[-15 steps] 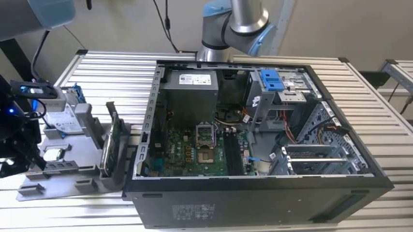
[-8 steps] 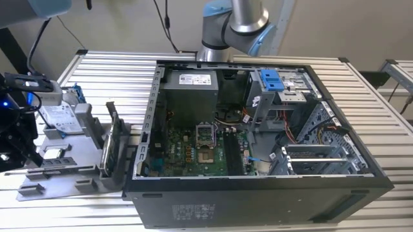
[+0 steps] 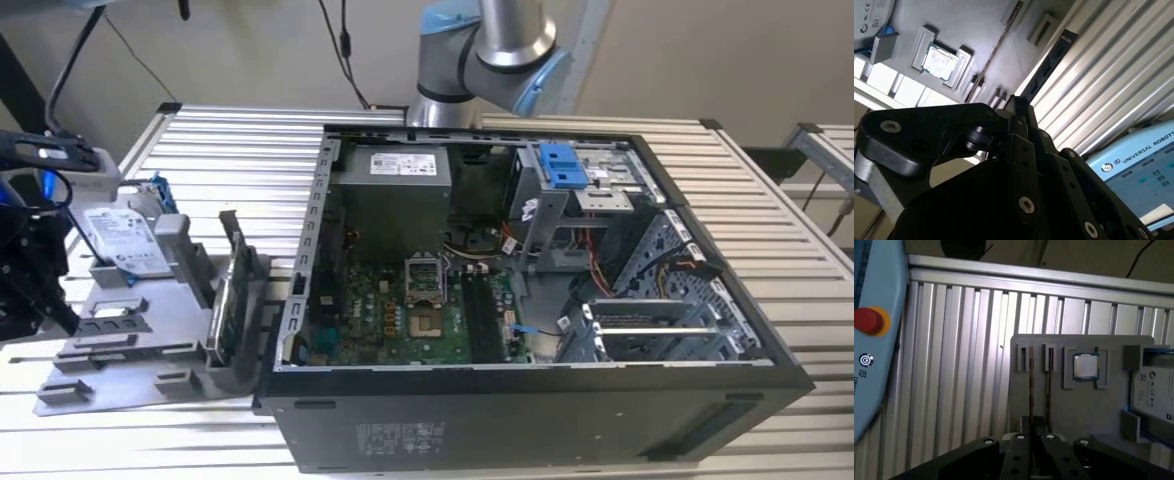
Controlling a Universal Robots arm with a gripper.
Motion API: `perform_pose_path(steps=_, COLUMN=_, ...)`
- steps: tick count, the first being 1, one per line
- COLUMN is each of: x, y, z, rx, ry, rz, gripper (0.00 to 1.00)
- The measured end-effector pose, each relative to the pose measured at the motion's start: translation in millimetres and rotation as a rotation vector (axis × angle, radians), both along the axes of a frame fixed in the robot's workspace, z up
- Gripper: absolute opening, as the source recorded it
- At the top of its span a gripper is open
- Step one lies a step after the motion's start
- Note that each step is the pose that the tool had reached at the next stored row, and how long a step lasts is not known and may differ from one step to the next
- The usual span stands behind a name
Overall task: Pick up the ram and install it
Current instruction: 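Pick up the ram and move it above insertion slot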
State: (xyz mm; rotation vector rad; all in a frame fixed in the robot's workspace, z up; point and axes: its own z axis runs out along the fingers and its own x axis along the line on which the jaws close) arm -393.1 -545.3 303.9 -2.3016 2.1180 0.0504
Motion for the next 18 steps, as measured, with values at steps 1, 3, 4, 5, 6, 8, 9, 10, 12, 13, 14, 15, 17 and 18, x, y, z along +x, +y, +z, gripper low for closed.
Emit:
perform_pose_path(steps=1, x=0.0, y=0.0, z=1.3, rx=0.0001, ry=-0.0001, rz=0.000, gripper=0.15)
perform_pose_path(steps=3, x=0.0, y=0.0, z=3.9, rx=0.0000, ry=0.0000, rz=0.000, gripper=0.15)
perform_pose_path(steps=4, x=0.0, y=0.0, z=5.8, rx=0.0000, ry=0.0000, rz=0.000, gripper=0.15)
perform_pose_path(steps=5, x=0.0, y=0.0, z=8.0, rx=0.0000, ry=-0.0001, rz=0.000, gripper=0.15)
perform_pose_path(steps=6, x=0.0, y=0.0, z=10.0, rx=0.0001, ry=-0.0001, rz=0.000, gripper=0.15)
perform_pose_path(steps=8, x=0.0, y=0.0, z=13.8, rx=0.0001, ry=-0.0001, rz=0.000, gripper=0.15)
perform_pose_path(steps=9, x=0.0, y=0.0, z=15.4, rx=0.0000, ry=-0.0001, rz=0.000, gripper=0.15)
perform_pose_path(steps=10, x=0.1, y=0.1, z=16.7, rx=0.0000, ry=0.0000, rz=0.000, gripper=0.15)
perform_pose_path(steps=12, x=0.1, y=0.5, z=19.6, rx=0.0000, ry=0.0000, rz=0.000, gripper=0.15)
perform_pose_path(steps=13, x=0.0, y=0.8, z=21.2, rx=0.0001, ry=-0.0001, rz=0.000, gripper=0.15)
perform_pose_path(steps=14, x=0.0, y=1.1, z=22.8, rx=0.0000, ry=-0.0001, rz=0.000, gripper=0.15)
perform_pose_path(steps=15, x=0.1, y=1.5, z=24.6, rx=0.0001, ry=-0.0001, rz=0.000, gripper=0.15)
perform_pose_path(steps=17, x=0.1, y=2.0, z=27.7, rx=0.0001, ry=-0.0001, rz=0.000, gripper=0.15)
perform_pose_path(steps=18, x=0.0, y=2.4, z=29.5, rx=0.0000, ry=0.0000, rz=0.000, gripper=0.15)
